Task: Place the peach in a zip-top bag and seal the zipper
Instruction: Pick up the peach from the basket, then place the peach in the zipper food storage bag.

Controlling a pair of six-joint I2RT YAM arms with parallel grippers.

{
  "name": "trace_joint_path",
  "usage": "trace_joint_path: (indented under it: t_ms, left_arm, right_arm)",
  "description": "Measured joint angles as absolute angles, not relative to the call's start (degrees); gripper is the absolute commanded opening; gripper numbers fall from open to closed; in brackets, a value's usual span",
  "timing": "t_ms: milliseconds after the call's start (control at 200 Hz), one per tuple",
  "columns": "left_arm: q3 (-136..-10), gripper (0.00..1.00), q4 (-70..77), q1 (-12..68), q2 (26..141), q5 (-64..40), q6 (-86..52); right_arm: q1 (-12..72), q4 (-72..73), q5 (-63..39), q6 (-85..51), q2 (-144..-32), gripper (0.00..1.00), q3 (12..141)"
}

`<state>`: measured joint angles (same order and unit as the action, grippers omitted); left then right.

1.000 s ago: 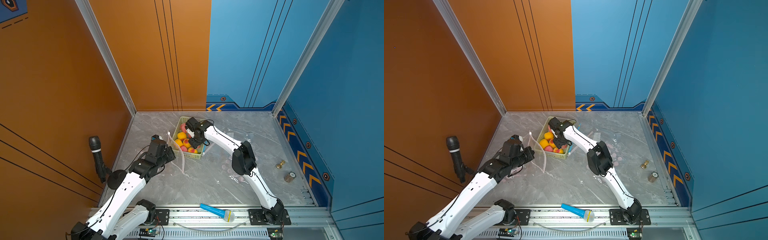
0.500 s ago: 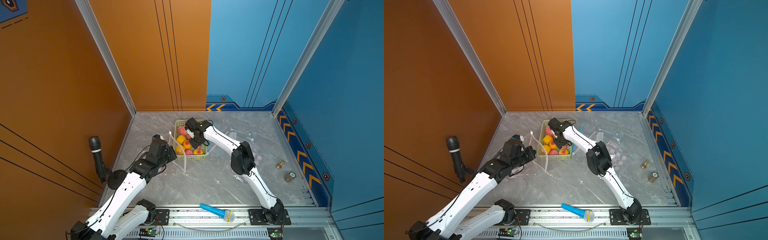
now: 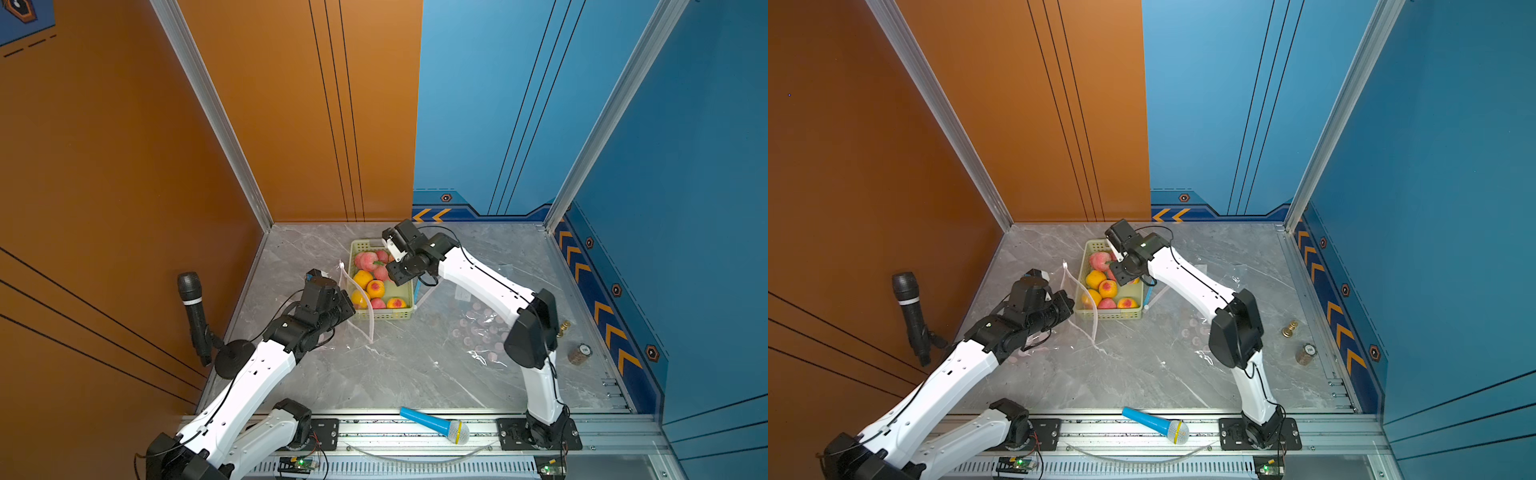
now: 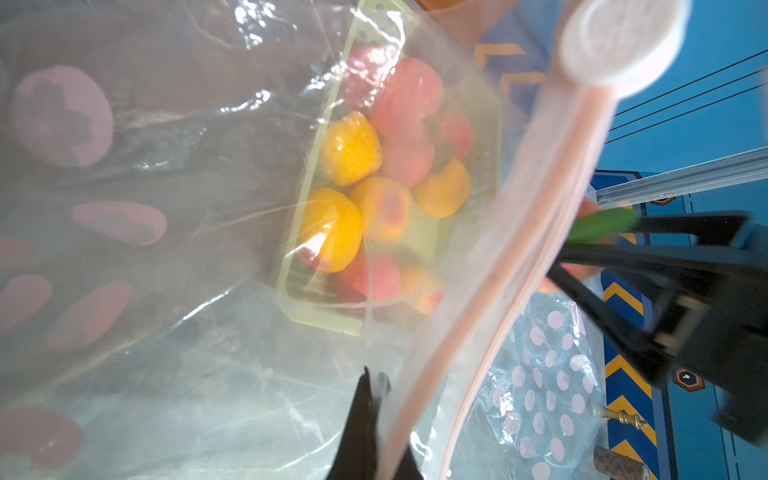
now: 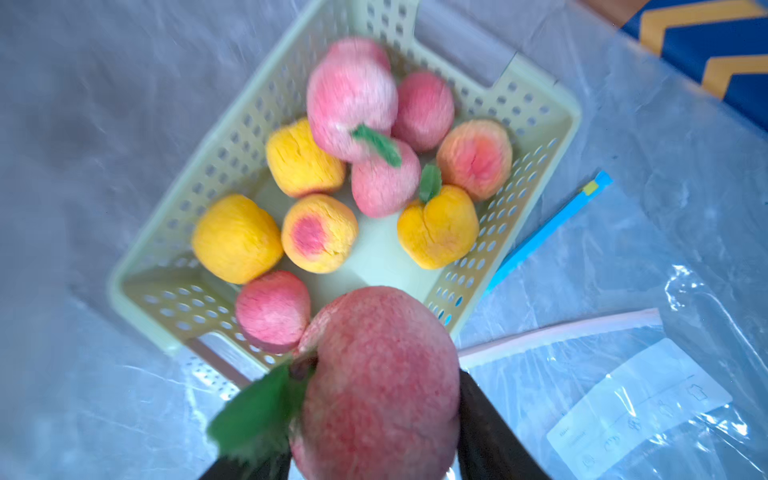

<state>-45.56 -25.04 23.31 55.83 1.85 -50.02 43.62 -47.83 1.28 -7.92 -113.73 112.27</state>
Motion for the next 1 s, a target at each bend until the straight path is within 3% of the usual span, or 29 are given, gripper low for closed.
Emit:
trace_joint_path:
  t_ms: [150,315,636,1001]
  left_arm:
    - [-46.72,0.0,-24.27,23.27,57.45,1.45,-50.59]
    - [-49.04,0.0,-23.62,23.27,58.98,1.02,-50.65]
    - [-51.57,0.0,-23.27,23.4,59.96,-0.1,-50.65]
    - [-52.27,0.0,-24.25,23.68,60.34,0.16,-50.65]
  right_arm:
    - [43.9,-37.08,-3.62,-13.61,-101.65,0.23,99.11]
    - [45.82,-25.36,-8.75,-19.86,-96.07,0.23,88.99]
    - [50.83,-12.34,-12.08,-26.46,-96.44,0.23,83.9]
    - [52.38,-8.93,-10.31,-27.31,-99.35,0.23,83.77]
